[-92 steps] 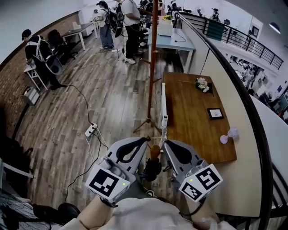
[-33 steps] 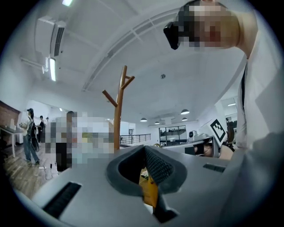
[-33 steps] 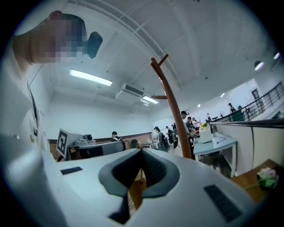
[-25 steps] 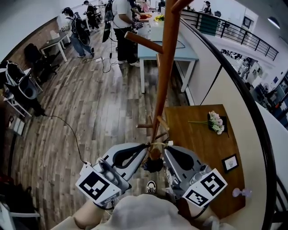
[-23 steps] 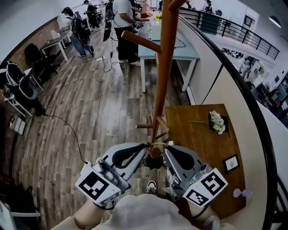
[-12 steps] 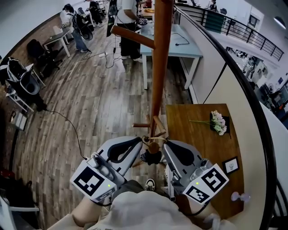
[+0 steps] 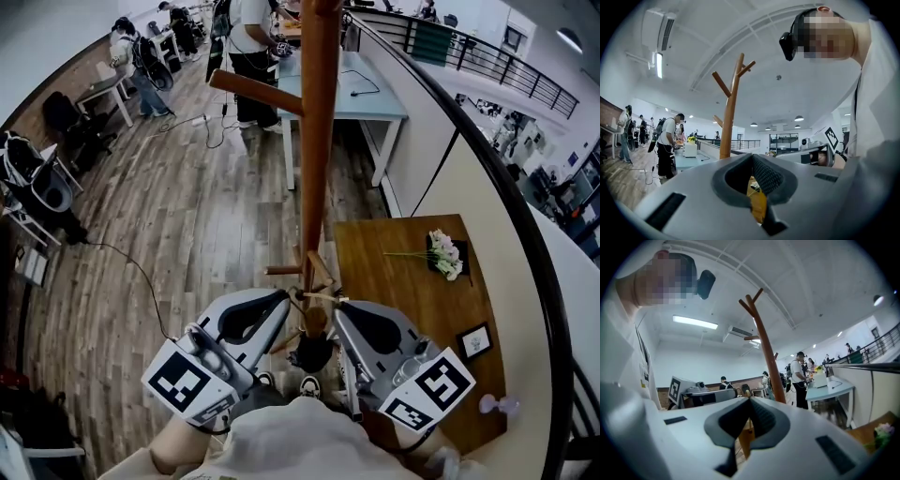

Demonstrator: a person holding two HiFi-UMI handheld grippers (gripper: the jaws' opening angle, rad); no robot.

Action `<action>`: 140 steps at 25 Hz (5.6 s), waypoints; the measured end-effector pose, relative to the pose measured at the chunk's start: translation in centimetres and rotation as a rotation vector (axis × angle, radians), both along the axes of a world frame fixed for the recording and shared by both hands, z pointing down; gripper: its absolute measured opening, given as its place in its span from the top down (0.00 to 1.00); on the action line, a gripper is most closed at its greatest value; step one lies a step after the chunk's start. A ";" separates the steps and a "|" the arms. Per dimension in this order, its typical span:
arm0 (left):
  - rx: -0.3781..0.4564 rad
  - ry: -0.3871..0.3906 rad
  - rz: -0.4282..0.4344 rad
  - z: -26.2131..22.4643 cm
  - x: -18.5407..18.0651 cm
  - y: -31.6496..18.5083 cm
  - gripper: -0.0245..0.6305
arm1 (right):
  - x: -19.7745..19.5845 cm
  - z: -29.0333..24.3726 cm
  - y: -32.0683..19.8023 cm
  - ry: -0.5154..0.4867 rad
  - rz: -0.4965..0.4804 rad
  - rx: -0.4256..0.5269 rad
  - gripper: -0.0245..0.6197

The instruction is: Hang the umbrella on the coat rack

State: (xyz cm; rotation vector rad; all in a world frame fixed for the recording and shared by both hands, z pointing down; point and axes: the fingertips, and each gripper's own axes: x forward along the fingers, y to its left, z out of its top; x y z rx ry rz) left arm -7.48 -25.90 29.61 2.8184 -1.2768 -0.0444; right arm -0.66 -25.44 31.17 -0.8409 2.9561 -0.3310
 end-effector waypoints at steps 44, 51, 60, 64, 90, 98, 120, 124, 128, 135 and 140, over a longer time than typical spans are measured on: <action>-0.145 -0.063 0.259 6.8 1.3 -7.2 0.95 | 1.6 7.1 -8.4 0.035 0.392 -0.140 0.95; -0.218 -0.077 0.223 9.9 0.7 -8.0 0.95 | 1.1 10.2 -9.9 0.060 0.367 -0.204 0.95; -0.294 -0.074 0.184 13.3 0.2 -8.3 0.95 | -0.7 14.1 -10.8 0.101 0.310 -0.264 0.95; -0.315 -0.065 0.165 14.2 0.0 -8.7 0.95 | -1.9 15.3 -11.1 0.113 0.277 -0.262 0.95; -0.187 -0.129 0.114 10.4 -2.1 -10.0 0.95 | 1.0 8.6 -10.4 0.161 0.390 -0.075 0.93; -0.019 -0.117 0.102 2.8 -3.6 -10.3 0.96 | 1.5 -0.2 -9.2 0.125 0.414 0.095 0.95; 0.043 -0.119 -0.012 -1.1 -9.8 -7.8 0.96 | 2.7 -6.3 -4.4 0.060 0.459 0.214 0.96; 0.017 -0.135 -0.008 1.0 -9.4 -7.4 0.96 | 2.9 -3.7 -4.4 0.057 0.472 0.163 0.96; -0.034 -0.098 0.027 3.4 -8.2 -6.6 0.96 | 2.7 -0.4 -4.2 0.060 0.452 0.090 0.96; -0.071 -0.125 0.035 5.4 -7.3 -6.4 0.96 | 1.1 2.6 -4.2 0.070 0.401 -0.007 0.96; -0.059 -0.146 0.021 5.2 -7.4 -6.3 0.96 | 0.9 2.3 -4.0 0.070 0.407 -0.002 0.96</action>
